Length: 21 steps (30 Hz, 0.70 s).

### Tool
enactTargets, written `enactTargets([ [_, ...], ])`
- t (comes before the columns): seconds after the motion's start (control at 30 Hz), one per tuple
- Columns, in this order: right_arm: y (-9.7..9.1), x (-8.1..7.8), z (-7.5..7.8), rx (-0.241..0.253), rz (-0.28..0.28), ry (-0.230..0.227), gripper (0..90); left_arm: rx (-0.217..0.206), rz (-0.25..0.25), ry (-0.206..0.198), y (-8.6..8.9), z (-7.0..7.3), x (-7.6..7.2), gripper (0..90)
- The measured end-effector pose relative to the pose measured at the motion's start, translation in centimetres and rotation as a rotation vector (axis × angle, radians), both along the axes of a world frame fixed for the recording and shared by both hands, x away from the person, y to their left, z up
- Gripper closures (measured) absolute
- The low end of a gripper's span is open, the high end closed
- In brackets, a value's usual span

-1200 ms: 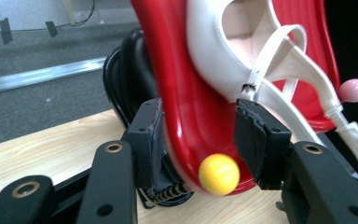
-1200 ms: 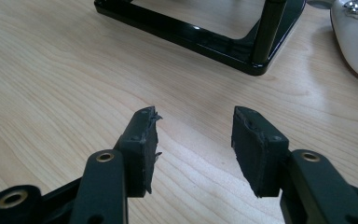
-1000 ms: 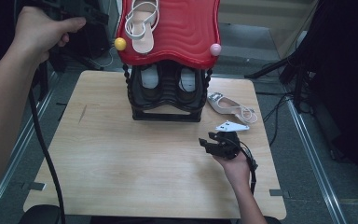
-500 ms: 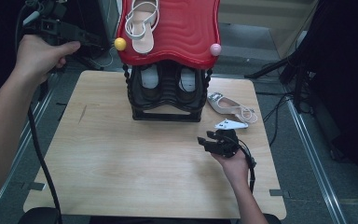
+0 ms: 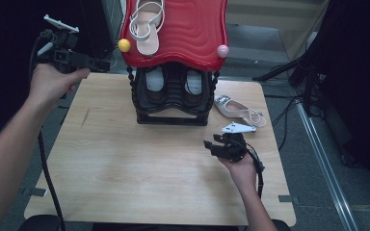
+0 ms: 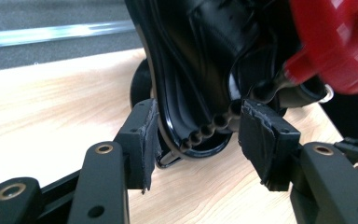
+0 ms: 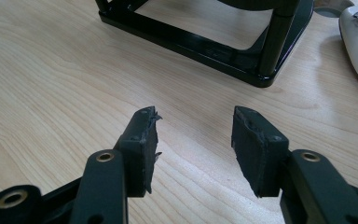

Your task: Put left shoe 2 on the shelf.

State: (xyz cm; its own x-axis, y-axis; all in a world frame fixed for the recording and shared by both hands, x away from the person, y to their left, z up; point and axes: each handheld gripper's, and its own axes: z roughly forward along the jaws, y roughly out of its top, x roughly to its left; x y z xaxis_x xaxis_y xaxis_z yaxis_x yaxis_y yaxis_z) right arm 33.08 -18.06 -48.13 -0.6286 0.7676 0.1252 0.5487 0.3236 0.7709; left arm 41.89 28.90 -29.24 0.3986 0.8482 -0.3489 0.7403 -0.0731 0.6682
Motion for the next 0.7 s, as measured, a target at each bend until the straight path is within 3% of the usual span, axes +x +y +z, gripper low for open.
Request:
enactTargets([
  [0.33,-0.1,0.0,0.0,0.0,-0.001,-0.002,51.8,0.001,-0.017,0.002,-0.6,-2.3,-1.1,46.7],
  [0.43,-0.1,0.0,0.1,-0.001,-0.001,-0.004,51.6,0.023,-0.024,0.011,-0.9,-3.5,-1.3,46.5],
  [0.63,-0.1,0.0,0.0,-0.001,-0.002,-0.002,51.7,0.001,-0.036,0.04,-1.4,-6.0,-1.9,46.4],
  [0.7,-0.1,0.0,0.0,-0.004,-0.003,-0.001,51.7,0.016,-0.034,0.041,-1.6,-6.8,-2.1,46.4],
])
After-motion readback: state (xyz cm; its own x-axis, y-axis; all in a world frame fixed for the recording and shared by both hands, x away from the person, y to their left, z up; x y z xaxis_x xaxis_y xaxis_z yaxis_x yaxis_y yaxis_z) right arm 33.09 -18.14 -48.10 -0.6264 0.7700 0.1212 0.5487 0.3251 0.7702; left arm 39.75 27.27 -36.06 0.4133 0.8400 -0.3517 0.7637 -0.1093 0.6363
